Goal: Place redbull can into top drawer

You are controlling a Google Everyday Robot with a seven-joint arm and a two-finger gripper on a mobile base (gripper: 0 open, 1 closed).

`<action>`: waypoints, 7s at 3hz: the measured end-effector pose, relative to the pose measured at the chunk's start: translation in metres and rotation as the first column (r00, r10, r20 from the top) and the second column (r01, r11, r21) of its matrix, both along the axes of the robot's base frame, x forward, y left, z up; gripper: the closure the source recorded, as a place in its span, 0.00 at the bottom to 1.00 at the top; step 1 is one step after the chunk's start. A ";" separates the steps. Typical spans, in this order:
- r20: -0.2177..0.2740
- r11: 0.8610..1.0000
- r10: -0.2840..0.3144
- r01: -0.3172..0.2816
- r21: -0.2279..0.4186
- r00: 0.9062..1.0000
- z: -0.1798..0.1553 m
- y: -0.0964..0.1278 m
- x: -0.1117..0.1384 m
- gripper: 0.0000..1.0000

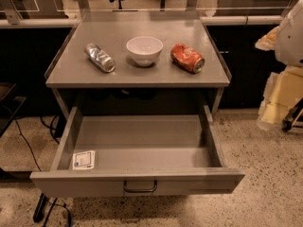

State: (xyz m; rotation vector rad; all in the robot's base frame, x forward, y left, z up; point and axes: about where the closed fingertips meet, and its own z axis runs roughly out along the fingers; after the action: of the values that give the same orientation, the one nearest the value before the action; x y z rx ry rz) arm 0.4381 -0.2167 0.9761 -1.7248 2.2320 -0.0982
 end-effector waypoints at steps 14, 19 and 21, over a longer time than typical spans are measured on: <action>-0.120 0.942 -0.167 0.194 0.274 0.979 -0.014 0.191 0.180 0.00; -0.136 0.922 -0.033 0.083 0.378 0.990 0.015 0.309 0.225 0.00; -0.146 0.906 0.026 0.038 0.422 0.989 0.003 0.372 0.266 0.00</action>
Offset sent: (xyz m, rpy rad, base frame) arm 0.0272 0.0265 -0.0033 0.0009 0.0448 -0.0394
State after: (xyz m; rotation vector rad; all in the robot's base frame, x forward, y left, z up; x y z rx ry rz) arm 0.7038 0.1553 0.9790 -1.5234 2.1522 0.4968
